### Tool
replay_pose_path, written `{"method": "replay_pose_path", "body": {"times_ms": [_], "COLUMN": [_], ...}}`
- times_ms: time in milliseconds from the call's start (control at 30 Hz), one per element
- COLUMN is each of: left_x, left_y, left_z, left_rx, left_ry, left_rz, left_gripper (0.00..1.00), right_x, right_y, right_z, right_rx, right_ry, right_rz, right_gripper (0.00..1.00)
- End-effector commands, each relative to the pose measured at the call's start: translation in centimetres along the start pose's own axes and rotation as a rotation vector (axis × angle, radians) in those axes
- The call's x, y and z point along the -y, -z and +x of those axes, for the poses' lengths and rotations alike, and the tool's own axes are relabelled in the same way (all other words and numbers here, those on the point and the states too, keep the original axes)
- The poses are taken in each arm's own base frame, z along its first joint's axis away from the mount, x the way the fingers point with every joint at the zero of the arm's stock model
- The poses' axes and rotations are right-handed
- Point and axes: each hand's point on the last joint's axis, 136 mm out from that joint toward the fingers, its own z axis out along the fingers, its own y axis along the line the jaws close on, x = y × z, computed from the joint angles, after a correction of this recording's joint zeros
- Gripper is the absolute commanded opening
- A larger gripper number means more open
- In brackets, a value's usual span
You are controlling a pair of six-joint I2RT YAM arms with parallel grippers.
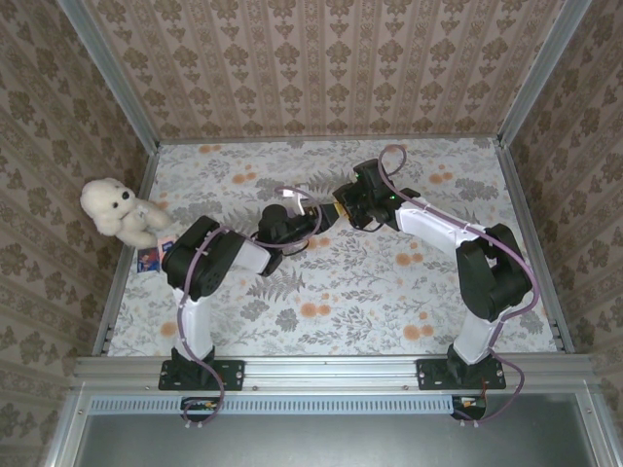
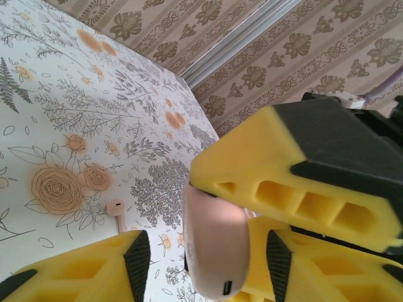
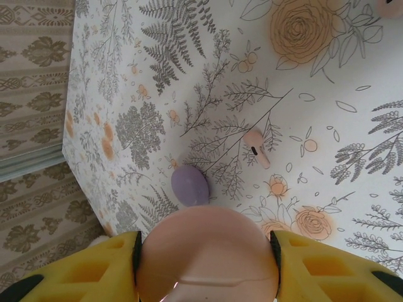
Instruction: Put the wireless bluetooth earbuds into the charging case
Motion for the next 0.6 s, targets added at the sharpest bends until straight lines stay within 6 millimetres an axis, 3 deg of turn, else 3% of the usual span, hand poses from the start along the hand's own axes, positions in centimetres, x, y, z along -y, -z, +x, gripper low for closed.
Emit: {"method": "replay_pose_path", "body": {"times_ms": [0,300,567], "left_x": [0.90,0.71,0.63], "left_y": [-0.76,-1.20,-1.69], "left_z": [-0.74,-0.79,-0.89], "left_rx": [0.028,0.035,0.036], "left_ry": [-0.011,-0.007,-0.002], "left_rz": [0.036,0.034,0.038], "left_gripper": [0.51,0.50,0.34], "right_x": [-0.91,-0.58,-0.46], "right_y": [-0.16,-0.29,-0.29], "right_z": [0.35,0.38,0.47], "right_rx": [-0.026,-0.028,-0.032], "right_ry": [-0.014,-0.015,-0.019], "right_rz": [-0.025,-0.020,-0.023], "right_gripper": [0.39,0.39,0.39]}}
